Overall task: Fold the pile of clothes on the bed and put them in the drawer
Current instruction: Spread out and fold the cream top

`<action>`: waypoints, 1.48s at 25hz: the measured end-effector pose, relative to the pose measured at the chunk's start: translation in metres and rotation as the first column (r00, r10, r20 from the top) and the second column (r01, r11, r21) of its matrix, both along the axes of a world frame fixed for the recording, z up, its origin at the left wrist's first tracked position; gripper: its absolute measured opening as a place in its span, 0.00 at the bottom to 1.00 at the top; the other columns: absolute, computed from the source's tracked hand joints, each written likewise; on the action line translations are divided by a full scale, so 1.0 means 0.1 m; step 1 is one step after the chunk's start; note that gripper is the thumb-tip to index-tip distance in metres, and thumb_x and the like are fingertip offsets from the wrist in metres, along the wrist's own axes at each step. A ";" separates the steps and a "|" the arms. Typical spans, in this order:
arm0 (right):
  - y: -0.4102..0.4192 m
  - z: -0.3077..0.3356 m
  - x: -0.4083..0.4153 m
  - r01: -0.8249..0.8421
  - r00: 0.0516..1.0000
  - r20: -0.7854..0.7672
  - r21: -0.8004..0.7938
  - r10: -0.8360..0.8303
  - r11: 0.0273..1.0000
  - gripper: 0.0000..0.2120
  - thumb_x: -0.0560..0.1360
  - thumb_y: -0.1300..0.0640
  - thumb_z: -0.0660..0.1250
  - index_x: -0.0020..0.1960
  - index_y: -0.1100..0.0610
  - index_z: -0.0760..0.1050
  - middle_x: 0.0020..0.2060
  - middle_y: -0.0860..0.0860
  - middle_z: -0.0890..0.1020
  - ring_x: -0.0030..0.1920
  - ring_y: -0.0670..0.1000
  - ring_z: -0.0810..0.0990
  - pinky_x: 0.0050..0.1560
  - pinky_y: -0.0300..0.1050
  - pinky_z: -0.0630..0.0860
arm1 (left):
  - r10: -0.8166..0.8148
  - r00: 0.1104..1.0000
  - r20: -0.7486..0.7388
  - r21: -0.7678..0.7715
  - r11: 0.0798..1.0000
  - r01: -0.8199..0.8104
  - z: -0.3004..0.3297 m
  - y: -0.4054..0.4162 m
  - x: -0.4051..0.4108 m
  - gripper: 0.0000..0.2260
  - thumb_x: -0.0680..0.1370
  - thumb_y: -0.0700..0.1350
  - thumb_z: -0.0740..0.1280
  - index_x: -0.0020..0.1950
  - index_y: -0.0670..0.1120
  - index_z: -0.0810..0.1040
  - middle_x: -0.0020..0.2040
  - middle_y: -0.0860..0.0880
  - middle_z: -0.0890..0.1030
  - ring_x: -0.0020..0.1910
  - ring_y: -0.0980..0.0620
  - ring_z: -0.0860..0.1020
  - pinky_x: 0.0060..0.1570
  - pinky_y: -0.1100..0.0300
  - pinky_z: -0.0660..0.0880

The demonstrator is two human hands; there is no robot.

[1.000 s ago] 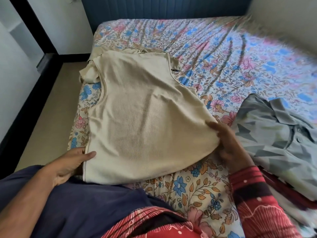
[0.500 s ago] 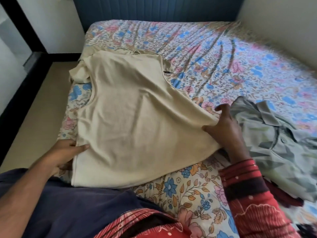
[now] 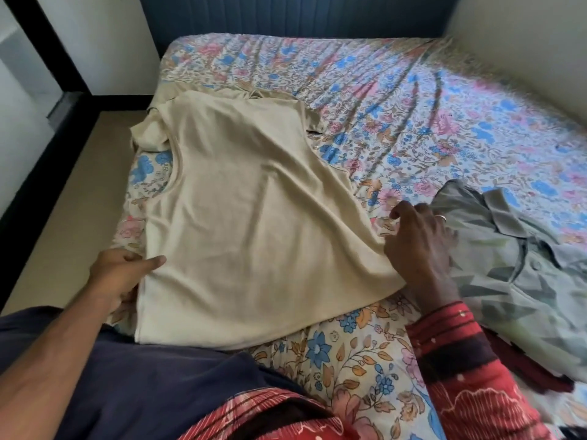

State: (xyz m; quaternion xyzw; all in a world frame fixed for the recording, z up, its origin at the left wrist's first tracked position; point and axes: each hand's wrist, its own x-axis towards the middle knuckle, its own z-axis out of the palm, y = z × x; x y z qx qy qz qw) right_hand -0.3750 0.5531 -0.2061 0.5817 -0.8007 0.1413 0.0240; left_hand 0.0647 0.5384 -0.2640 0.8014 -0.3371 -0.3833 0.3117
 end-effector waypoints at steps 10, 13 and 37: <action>-0.85 -0.59 2.83 -0.747 0.646 0.346 0.104 0.680 0.657 0.07 0.79 0.53 0.65 0.56 0.51 0.77 0.51 0.56 0.83 0.52 0.63 0.81 0.52 0.52 0.79 | -0.213 0.972 -0.102 0.114 0.968 0.224 -0.14 0.57 0.15 0.16 0.63 0.38 0.85 0.46 0.43 0.84 0.45 0.48 0.87 0.47 0.50 0.85 0.46 0.60 0.81; -1.15 -0.64 3.37 -0.819 0.571 0.240 0.109 0.785 0.563 0.13 0.82 0.52 0.61 0.65 0.50 0.75 0.58 0.58 0.77 0.59 0.64 0.78 0.56 0.56 0.77 | -0.296 0.945 -0.141 0.123 0.942 0.314 -0.11 0.67 0.14 0.26 0.60 0.38 0.85 0.55 0.45 0.81 0.51 0.50 0.87 0.53 0.51 0.84 0.61 0.52 0.79; -2.03 -0.39 1.70 -0.557 0.660 0.689 0.182 0.300 0.810 0.28 0.66 0.70 0.81 0.65 0.60 0.80 0.46 0.53 0.80 0.38 0.54 0.82 0.27 0.43 0.81 | -0.761 0.645 -0.063 0.056 0.643 0.764 0.16 0.12 -1.48 0.44 0.69 0.45 0.82 0.80 0.50 0.63 0.61 0.43 0.80 0.49 0.45 0.84 0.49 0.52 0.83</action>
